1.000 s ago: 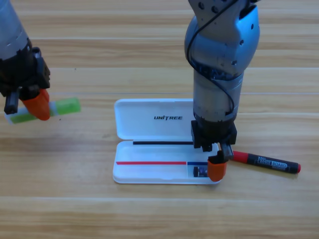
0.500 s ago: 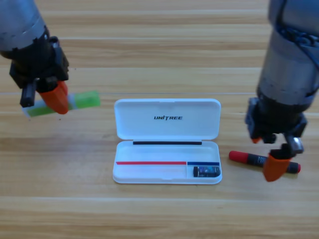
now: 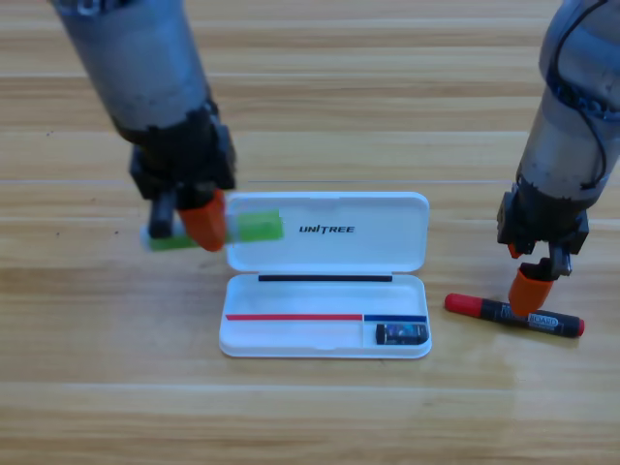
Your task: Clean up eraser and pencils
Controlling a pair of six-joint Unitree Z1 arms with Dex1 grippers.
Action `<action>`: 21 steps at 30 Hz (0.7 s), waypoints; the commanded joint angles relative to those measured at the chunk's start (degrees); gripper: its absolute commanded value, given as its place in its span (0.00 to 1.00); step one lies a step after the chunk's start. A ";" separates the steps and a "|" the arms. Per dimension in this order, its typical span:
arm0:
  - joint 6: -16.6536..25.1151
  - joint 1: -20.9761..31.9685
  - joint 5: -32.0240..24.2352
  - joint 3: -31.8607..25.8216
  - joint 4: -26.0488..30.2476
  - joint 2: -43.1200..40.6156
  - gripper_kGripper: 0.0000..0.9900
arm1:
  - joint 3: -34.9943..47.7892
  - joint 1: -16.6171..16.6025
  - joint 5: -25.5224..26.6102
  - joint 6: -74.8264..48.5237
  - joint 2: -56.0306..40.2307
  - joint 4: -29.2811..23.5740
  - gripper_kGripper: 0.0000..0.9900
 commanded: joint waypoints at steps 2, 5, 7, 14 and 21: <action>-1.47 -5.56 -0.29 -2.52 0.60 7.59 0.00 | 2.92 -1.75 1.71 -1.01 4.81 -2.22 0.78; -1.73 -6.62 -0.12 -3.57 0.60 9.26 0.00 | 3.36 -1.49 3.20 -1.45 5.33 -2.22 0.78; -1.91 -7.14 -0.03 -4.01 0.60 10.14 0.00 | 3.45 -1.32 3.29 -1.54 5.95 -2.48 0.78; -2.08 -8.37 0.15 -4.80 0.43 12.60 0.00 | 4.59 -0.96 2.85 -1.89 8.32 -4.50 0.73; -2.26 -8.46 0.76 -5.33 -0.36 14.97 0.00 | 5.03 -0.96 2.67 -2.77 9.55 -5.21 0.23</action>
